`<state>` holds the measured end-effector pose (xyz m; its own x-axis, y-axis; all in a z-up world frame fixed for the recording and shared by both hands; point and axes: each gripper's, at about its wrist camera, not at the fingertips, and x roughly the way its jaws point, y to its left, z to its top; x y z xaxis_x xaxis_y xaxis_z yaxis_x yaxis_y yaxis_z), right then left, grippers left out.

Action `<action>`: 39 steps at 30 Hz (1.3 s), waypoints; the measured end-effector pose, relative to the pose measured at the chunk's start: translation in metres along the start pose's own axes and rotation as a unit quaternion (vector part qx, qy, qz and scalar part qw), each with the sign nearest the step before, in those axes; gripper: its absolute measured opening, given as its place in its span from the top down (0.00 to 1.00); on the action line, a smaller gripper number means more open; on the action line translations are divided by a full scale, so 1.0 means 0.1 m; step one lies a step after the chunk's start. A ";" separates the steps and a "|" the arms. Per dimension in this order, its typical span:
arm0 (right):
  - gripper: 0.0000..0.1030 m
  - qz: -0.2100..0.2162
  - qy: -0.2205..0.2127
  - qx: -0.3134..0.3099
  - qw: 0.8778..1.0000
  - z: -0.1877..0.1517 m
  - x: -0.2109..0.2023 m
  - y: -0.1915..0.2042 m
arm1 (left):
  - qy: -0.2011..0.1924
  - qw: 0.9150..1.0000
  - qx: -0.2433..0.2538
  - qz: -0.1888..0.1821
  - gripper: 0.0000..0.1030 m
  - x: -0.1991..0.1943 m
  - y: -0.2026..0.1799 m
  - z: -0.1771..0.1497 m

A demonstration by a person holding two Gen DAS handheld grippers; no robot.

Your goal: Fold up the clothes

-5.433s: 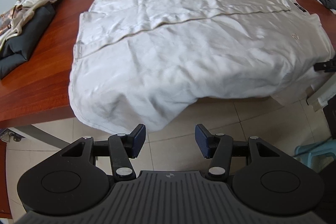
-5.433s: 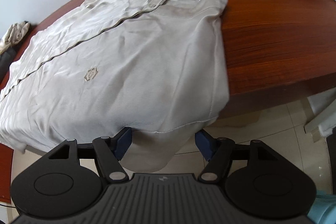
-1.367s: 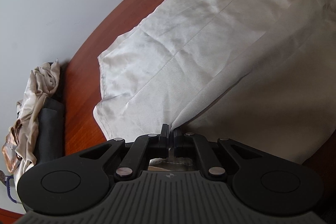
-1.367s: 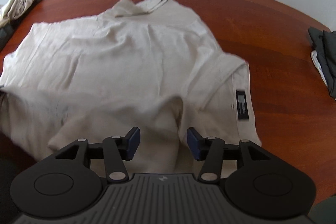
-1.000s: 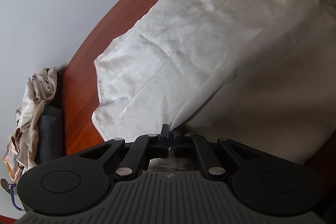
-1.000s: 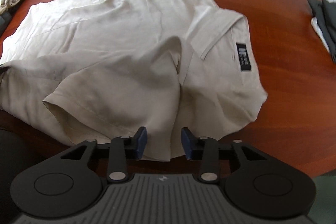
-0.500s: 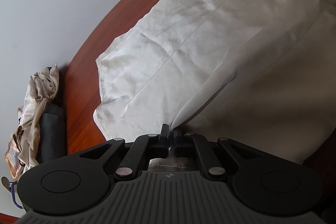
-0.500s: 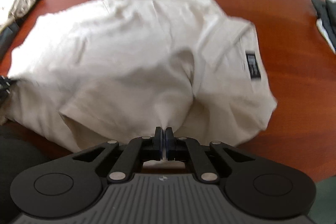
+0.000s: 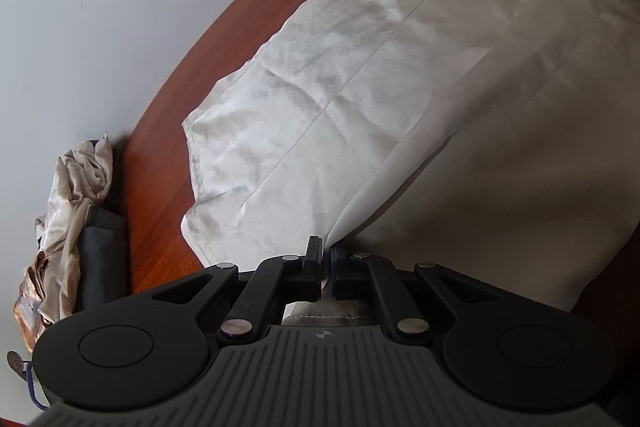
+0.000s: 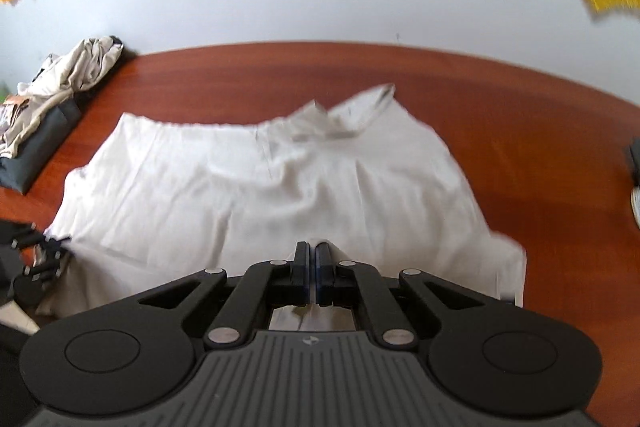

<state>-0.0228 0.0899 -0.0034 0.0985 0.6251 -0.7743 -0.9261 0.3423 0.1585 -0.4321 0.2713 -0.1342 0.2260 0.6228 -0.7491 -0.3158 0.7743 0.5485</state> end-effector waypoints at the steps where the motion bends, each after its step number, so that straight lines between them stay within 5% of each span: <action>1: 0.97 0.000 0.000 0.004 1.000 0.10 0.08 0.00 | 0.001 1.000 -0.002 -0.001 0.95 0.00 0.00 0.00; 8: 0.97 -0.020 0.030 0.005 0.999 0.47 0.68 -0.04 | 0.000 1.000 -0.027 -0.007 0.94 -0.10 0.04 -0.01; 20: 0.96 -0.086 0.051 0.037 0.994 0.43 1.19 -0.43 | 0.046 0.994 -0.091 -0.039 0.95 -0.01 0.20 -0.03; 23: 0.75 -0.078 0.056 0.044 0.994 0.39 1.19 -0.46 | 0.048 0.993 -0.100 -0.045 0.95 0.01 0.25 -0.01; 27: 0.66 -0.058 0.046 0.032 0.997 0.35 1.03 -0.44 | 0.050 0.993 -0.097 -0.048 0.94 0.03 0.26 0.01; 39: 0.65 0.060 0.109 -0.036 0.992 -0.02 0.81 -0.05 | 0.052 0.993 -0.098 -0.047 0.92 0.03 0.27 0.02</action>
<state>-0.0107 0.1369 -0.0680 -0.0878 0.4895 -0.8676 -0.9509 0.2182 0.2194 -0.4377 0.2946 -0.1211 0.1708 0.5255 -0.8335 -0.4735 0.7856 0.3983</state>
